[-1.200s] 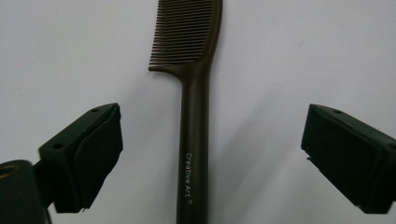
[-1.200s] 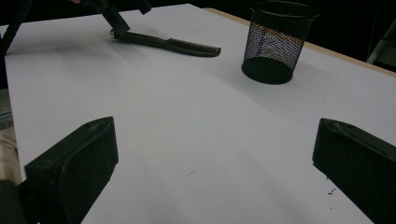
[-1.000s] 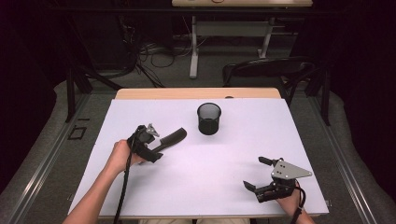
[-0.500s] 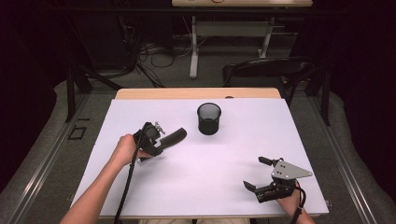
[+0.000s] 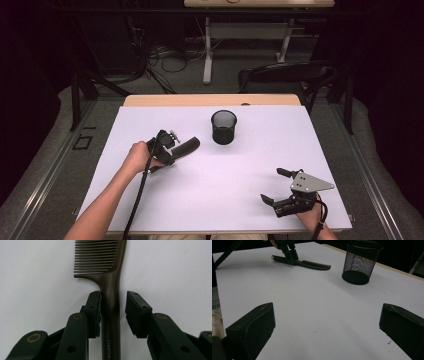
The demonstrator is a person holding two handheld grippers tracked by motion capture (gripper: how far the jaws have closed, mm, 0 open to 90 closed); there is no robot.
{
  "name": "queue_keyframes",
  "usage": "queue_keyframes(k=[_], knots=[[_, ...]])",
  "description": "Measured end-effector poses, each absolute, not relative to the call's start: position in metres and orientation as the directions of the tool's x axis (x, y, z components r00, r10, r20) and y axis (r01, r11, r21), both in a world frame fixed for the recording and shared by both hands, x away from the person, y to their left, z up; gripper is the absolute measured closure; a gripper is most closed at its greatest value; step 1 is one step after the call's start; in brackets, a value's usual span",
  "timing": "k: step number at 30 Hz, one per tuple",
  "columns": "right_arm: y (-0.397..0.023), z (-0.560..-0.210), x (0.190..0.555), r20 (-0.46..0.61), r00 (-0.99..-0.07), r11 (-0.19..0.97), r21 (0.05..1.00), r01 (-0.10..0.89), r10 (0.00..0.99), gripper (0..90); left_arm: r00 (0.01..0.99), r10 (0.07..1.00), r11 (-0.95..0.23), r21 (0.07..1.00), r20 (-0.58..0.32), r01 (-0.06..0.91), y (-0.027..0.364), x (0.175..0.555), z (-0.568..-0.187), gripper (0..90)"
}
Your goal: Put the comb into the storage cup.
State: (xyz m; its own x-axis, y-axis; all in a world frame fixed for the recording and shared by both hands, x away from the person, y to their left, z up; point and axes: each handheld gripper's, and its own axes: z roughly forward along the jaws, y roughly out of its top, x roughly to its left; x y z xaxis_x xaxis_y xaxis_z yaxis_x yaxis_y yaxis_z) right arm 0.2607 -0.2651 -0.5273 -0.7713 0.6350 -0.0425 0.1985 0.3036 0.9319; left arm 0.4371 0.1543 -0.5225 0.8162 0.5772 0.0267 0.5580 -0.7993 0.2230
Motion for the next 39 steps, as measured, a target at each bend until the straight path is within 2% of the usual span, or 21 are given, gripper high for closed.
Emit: queue_keyframes(k=[3, 13, 17, 32, 39], knots=[[-0.265, -0.527, 0.261, -0.043, -0.771, 0.303, 0.932, 0.198, 0.635, 0.0, 0.816, 0.577, -0.802, 0.221, 0.043, 0.555, 0.154, 0.437, -0.523, 70.4], [-0.265, -0.527, 0.26, -0.044, -0.77, 0.302, 0.933, 0.197, 0.636, 0.1, 0.809, 0.587, -0.793, 0.22, 0.029, 0.568, 0.153, 0.436, -0.524, 72.4], [-0.265, -0.527, 0.26, -0.044, -0.77, 0.303, 0.932, 0.197, 0.636, 0.1, 0.806, 0.59, -0.787, 0.253, 0.042, 0.563, 0.157, 0.434, -0.518, 72.4], [-0.265, -0.527, 0.26, -0.044, -0.769, 0.305, 0.931, 0.199, 0.638, 0.1, 0.781, 0.625, -0.711, 0.415, 0.003, 0.568, 0.171, 0.419, -0.504, 72.4], [-0.265, -0.527, 0.261, -0.047, -0.768, 0.308, 0.931, 0.199, 0.638, 0.1, 0.77, 0.638, -0.684, 0.457, -0.005, 0.569, 0.178, 0.414, -0.504, 72.4]])
